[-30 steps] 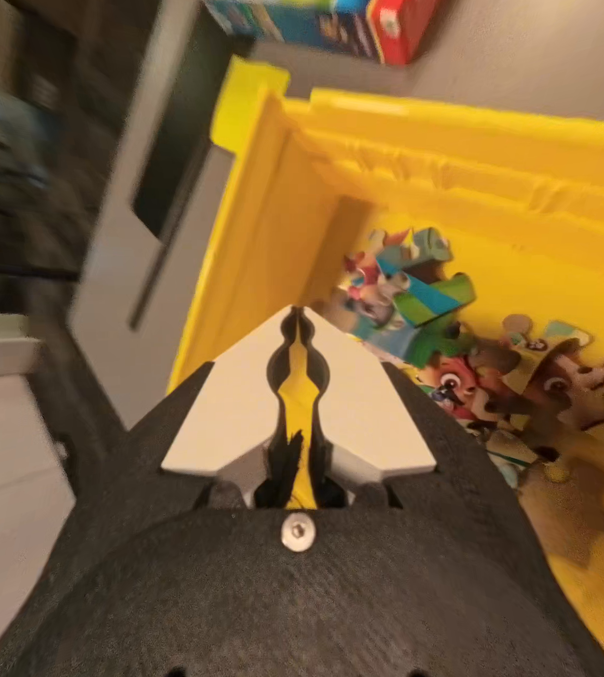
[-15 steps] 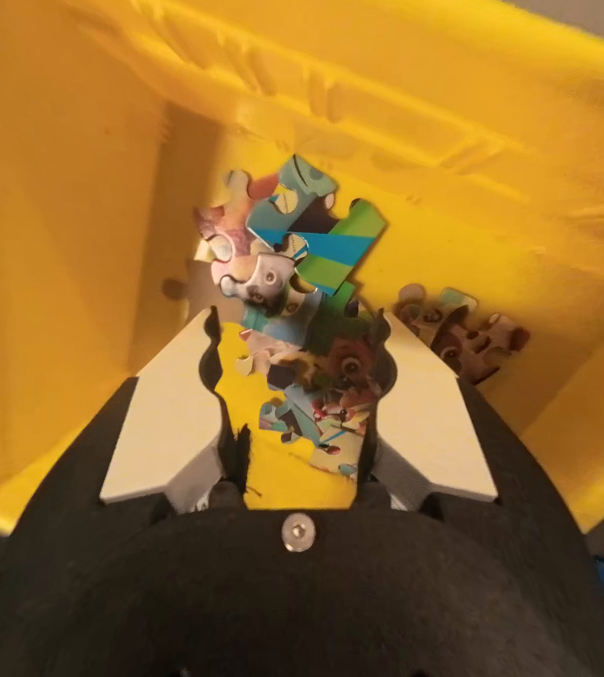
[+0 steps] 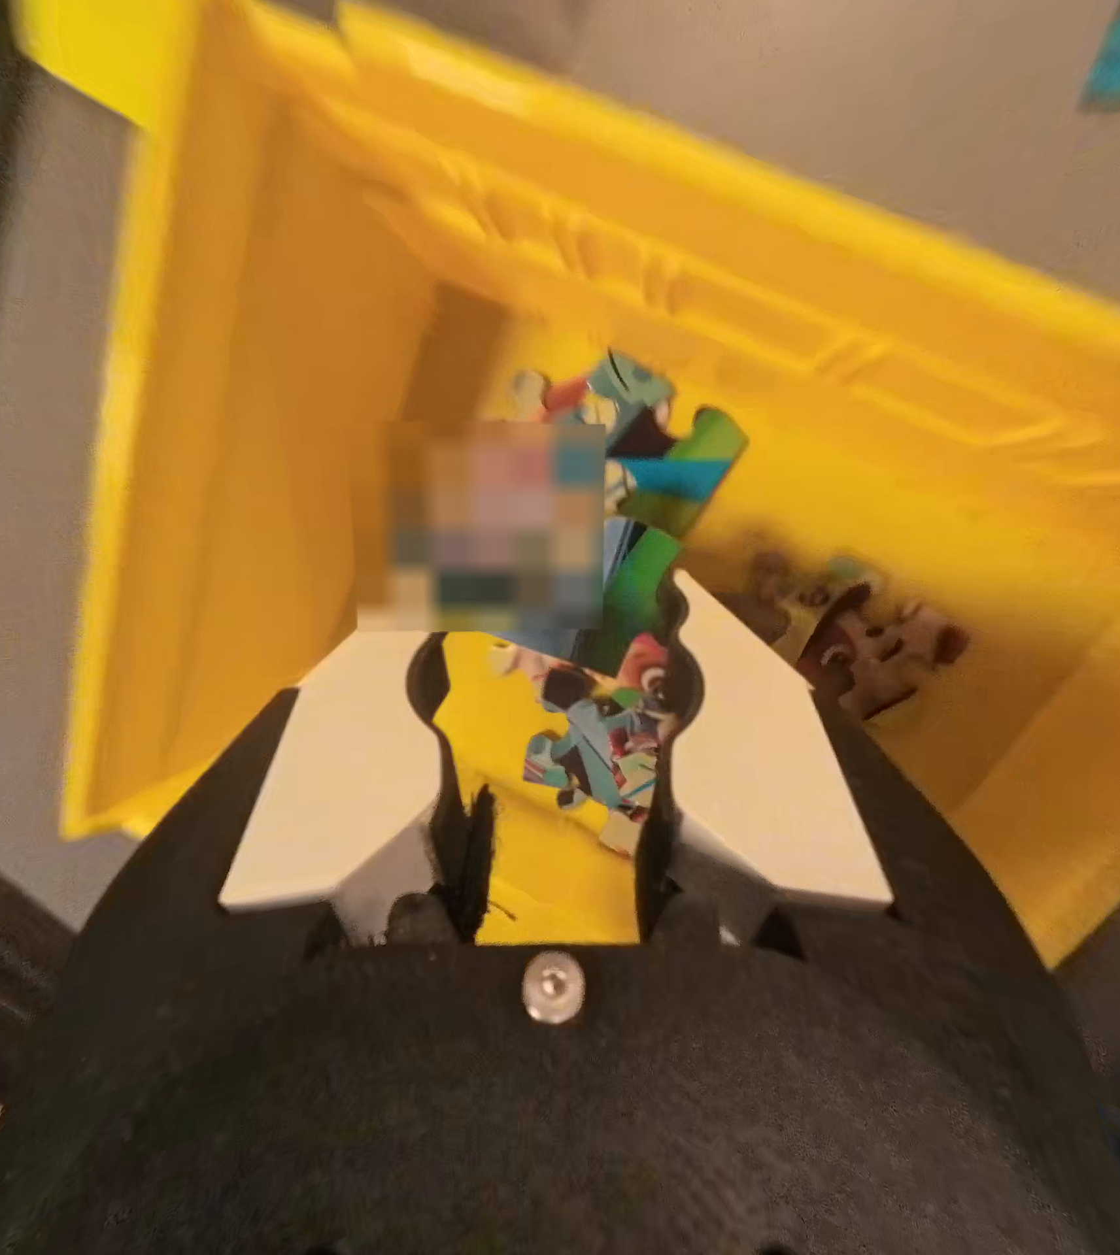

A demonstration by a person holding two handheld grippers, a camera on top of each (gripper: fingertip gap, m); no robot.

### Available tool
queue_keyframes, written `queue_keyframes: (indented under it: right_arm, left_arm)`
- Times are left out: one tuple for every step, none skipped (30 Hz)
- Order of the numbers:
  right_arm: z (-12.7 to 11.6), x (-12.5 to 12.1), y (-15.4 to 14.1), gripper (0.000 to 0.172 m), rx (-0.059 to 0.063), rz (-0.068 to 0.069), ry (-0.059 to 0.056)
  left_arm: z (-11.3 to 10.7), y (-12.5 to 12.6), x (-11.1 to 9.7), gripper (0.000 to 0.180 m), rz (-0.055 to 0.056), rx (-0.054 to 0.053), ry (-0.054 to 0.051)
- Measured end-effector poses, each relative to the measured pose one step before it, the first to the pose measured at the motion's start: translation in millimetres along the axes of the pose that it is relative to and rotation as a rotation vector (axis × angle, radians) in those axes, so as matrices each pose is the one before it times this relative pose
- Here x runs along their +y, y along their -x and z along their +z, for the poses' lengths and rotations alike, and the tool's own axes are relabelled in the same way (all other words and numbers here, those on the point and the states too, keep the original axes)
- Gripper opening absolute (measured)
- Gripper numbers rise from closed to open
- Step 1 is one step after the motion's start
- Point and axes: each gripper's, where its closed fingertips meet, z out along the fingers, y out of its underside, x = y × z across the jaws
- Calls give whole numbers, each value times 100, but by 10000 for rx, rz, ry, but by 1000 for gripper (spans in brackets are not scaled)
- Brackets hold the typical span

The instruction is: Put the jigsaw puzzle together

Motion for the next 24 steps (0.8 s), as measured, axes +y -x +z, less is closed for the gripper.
queue_keyframes:
  right_arm:
    - [24,3,26,49,-13,-7,2]
    - [38,11,31,49,-22,17,1]
    - [32,36,28,49,-24,23,5]
    - [23,31,27,49,-19,14,8]
    - [14,14,26,49,-8,-2,3]
    - [-2,-18,0,49,3,-12,-6]
    - [-28,-61,-5,49,6,-13,-16]
    - [-46,-64,-28,49,14,-10,-24]
    - [-59,-89,-44,49,18,-4,-28]
    - [-81,-96,-44,49,12,6,-32]
    - [-84,-119,-43,49,15,7,-42]
    - [-97,-124,-50,49,23,-8,-45]
    - [-93,-92,-44,49,26,-16,-29]
    - [-83,-83,-42,49,21,-15,-16]
    - [-69,-72,-29,49,12,-9,-22]
    - [-53,-79,-1,49,0,-2,-27]
    - [-46,-58,12,49,-4,-2,-20]
    - [-24,-24,15,49,-1,-8,-3]
    - [-20,7,-6,49,9,-14,5]
    - [-11,-25,-63,51,58,-14,-18]
    - [-38,-47,-110,52,79,-12,-47]
    - [-31,-36,-43,52,29,5,-32]
    - [-26,-15,-30,52,4,26,-10]
    - [-21,-24,-28,52,5,31,-16]
  left_arm:
    - [-1499,296,-1194,62,-64,-389,-612]
    - [-1446,172,-1333,62,-7,-332,-585]
    - [-1337,-83,-1413,62,97,-243,-551]
    - [-1169,-504,-1558,62,106,-47,-547]
    - [-941,-1059,-1686,62,115,216,-533]
    - [-633,-1368,-1684,62,207,312,-484]
    - [-303,-1494,-1442,62,308,325,-319]
    - [39,-1325,-1071,62,385,206,-91]
    - [276,-974,-701,62,442,27,107]
    - [424,-720,-388,62,440,-60,252]
    - [517,-735,-314,62,368,33,231]
    - [568,-897,-398,62,243,218,112]
    - [635,-983,-437,62,109,360,25]
    - [697,-988,-374,62,31,422,12]
    - [780,-877,-183,62,18,388,72]
    - [834,-722,121,62,21,316,213]
    - [867,-536,305,62,13,215,284]
    - [820,-468,434,63,-2,204,322]
    - [671,-542,546,63,-9,269,364]
    - [426,-469,315,64,22,203,197]
    - [97,-368,-8,70,33,108,-32]
    - [-233,-305,-201,72,18,82,-168]
    - [-498,-46,-283,74,-29,-30,-246]
    - [-704,289,-234,76,-62,-179,-263]
